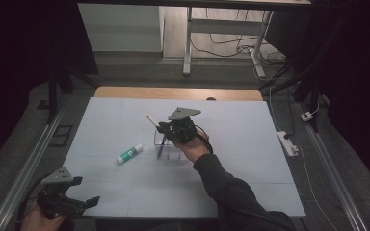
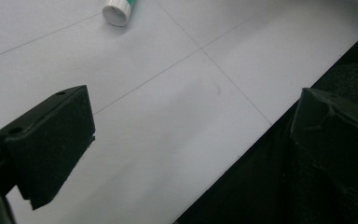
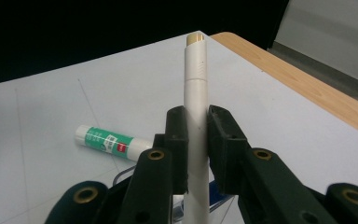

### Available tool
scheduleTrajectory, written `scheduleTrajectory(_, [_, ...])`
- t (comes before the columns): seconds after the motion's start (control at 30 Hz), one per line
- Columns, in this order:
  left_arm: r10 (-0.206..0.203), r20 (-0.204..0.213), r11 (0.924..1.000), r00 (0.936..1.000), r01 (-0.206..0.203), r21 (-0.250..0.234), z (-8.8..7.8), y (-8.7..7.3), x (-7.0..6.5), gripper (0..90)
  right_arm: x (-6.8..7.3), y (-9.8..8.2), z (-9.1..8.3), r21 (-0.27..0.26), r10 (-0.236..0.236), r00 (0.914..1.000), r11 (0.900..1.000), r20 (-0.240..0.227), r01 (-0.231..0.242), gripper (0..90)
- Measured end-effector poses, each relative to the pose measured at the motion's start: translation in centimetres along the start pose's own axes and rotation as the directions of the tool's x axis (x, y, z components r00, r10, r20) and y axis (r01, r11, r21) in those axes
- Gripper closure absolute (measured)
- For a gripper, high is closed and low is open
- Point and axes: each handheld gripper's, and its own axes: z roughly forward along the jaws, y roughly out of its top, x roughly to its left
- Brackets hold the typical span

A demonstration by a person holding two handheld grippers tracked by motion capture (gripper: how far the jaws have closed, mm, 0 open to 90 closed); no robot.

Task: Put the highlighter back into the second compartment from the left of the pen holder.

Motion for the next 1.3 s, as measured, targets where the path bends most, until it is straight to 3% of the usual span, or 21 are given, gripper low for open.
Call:
scheduleTrajectory(0.2, [0.001,-0.001,1.0000,1.0000,-0.001,0.002,0.0,0.0,0.0,0.0,0.0,-0.2,-0.4,0.004,0.007,1.0000,1.000,-0.001,-0.007,76.9])
scheduleTrajectory(0.3, [0.000,-0.002,1.0000,1.0000,0.000,0.004,0.0,0.0,0.0,0.0,0.0,-0.1,-0.7,-0.001,0.015,0.9999,1.000,0.000,-0.015,67.7])
scheduleTrajectory(0.7, [-0.003,-0.005,1.0000,1.0000,0.003,0.005,0.0,0.0,0.0,0.0,-0.1,0.6,-2.4,0.010,0.064,0.9979,0.998,0.010,-0.064,45.0])
scheduleTrajectory(1.0, [-0.017,-0.012,0.9999,0.9998,0.017,0.000,0.0,0.0,0.1,0.0,0.0,0.5,-3.9,0.051,0.093,0.9957,0.994,0.002,-0.093,28.0])
scheduleTrajectory(1.17, [-0.022,-0.022,0.9998,0.9995,0.022,0.001,0.0,0.0,0.1,0.0,0.3,0.1,-5.0,0.104,0.084,0.9965,0.991,-0.004,-0.083,17.1])
scheduleTrajectory(1.3, [-0.022,-0.024,0.9997,0.9995,0.022,-0.001,0.0,0.0,0.1,0.0,0.5,-0.5,-5.9,0.133,0.106,0.9942,0.986,-0.020,-0.102,11.4])
